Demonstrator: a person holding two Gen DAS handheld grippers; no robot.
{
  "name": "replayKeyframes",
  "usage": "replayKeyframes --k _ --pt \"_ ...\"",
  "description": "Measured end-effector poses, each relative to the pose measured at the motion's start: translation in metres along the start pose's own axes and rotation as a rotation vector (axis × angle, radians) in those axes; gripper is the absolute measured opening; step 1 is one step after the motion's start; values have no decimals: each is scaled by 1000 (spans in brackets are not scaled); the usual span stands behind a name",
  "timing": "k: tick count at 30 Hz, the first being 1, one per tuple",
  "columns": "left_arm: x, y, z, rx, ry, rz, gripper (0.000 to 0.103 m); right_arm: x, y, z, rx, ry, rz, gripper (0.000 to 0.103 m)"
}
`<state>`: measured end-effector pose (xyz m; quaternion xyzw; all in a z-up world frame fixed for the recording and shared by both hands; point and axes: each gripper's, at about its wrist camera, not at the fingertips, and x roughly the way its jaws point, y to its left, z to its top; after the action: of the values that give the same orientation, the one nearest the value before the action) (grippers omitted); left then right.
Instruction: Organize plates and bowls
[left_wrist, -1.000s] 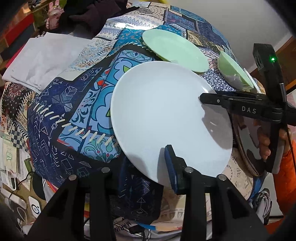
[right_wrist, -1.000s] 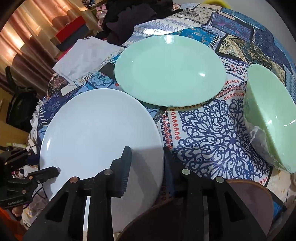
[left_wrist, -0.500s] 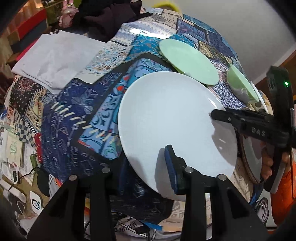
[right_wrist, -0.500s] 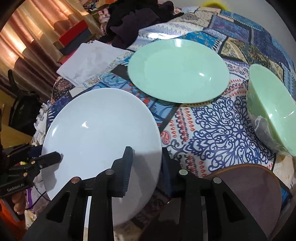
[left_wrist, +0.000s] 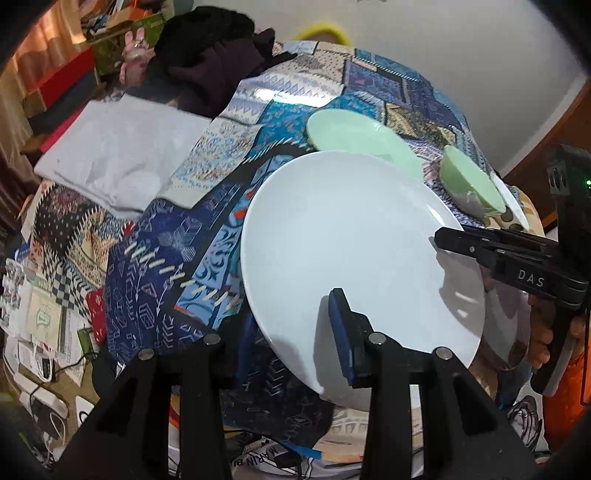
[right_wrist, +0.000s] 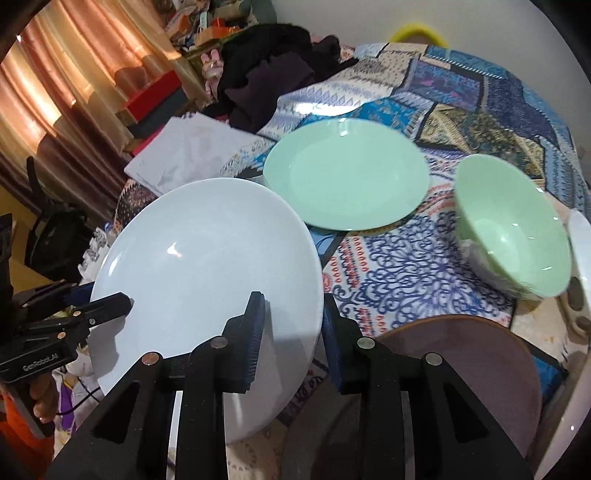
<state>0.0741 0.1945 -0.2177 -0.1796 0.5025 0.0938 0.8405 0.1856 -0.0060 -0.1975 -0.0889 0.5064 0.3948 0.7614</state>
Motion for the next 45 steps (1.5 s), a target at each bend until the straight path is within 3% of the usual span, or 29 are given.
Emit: replayKeyframes --k 20,30,45 --pt "-30 -83 18 163 -81 -94 38 -86 -41 -38 142 -148 -94 28" --pt "-22 -124 11 247 -43 -143 38 -106 -63 -71 234 -163 -130 28" --pt "16 -149 -10 305 68 -157 38 -96 -88 -114 328 -112 -145 28"
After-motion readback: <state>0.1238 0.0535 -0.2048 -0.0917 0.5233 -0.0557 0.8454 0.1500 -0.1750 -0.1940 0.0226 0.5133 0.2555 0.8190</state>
